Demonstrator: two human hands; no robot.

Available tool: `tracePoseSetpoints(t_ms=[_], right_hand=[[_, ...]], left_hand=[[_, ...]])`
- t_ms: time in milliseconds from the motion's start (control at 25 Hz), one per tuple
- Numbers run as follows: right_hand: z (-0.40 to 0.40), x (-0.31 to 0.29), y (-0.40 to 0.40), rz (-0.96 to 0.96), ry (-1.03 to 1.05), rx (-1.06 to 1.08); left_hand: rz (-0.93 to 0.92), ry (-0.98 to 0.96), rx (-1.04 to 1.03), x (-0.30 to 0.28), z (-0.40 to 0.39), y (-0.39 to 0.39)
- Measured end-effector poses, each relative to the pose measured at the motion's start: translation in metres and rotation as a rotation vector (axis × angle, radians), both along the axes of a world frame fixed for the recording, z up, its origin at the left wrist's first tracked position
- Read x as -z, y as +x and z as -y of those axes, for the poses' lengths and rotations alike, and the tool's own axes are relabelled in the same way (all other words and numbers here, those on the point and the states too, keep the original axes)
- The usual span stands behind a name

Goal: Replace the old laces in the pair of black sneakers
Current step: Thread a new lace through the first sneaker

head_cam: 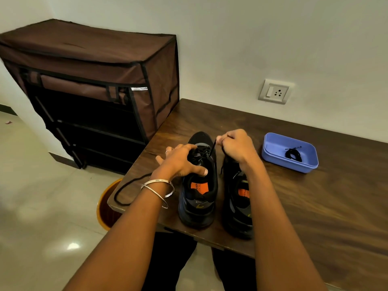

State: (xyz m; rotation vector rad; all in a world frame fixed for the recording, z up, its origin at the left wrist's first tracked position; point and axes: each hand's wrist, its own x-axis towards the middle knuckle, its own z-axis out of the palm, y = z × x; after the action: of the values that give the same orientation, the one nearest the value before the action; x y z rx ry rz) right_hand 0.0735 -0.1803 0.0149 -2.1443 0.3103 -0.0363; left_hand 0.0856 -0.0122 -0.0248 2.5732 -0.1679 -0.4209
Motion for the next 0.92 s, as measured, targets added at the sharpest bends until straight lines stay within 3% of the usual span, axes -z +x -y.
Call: tracePoseSetpoints(t_ms=[120, 200, 280, 400, 480, 560, 680, 920], right_hand=[[0.000, -0.027, -0.010, 0.256, 0.713, 0.097], [0.005, -0.034, -0.016, 0.354, 0.886, 0.134], [0.009, -0.028, -0.016, 0.312, 0.570, 0.169], [0.010, -0.005, -0.008, 0.027, -0.214, -0.038], [0.003, 0.006, -0.004, -0.151, -0.412, -0.200], [-0.003, 0.010, -0.004, -0.200, -0.414, -0.250], [-0.003, 0.008, -0.002, -0.185, -0.275, -0.148], [0.017, -0.033, -0.019, -0.022, 0.273, 0.041]], left_hand=[[-0.004, -0.014, 0.001, 0.001, -0.001, 0.000], [-0.001, -0.029, -0.005, 0.001, -0.001, -0.001], [-0.002, -0.039, -0.008, 0.002, -0.001, 0.000], [-0.012, -0.050, -0.006, 0.004, -0.002, 0.001], [-0.013, -0.044, -0.006, 0.004, -0.004, 0.002], [-0.017, -0.044, -0.008, 0.005, -0.004, 0.003], [-0.015, -0.057, -0.007, 0.007, -0.005, 0.004], [-0.009, -0.055, -0.037, 0.007, -0.004, 0.002]])
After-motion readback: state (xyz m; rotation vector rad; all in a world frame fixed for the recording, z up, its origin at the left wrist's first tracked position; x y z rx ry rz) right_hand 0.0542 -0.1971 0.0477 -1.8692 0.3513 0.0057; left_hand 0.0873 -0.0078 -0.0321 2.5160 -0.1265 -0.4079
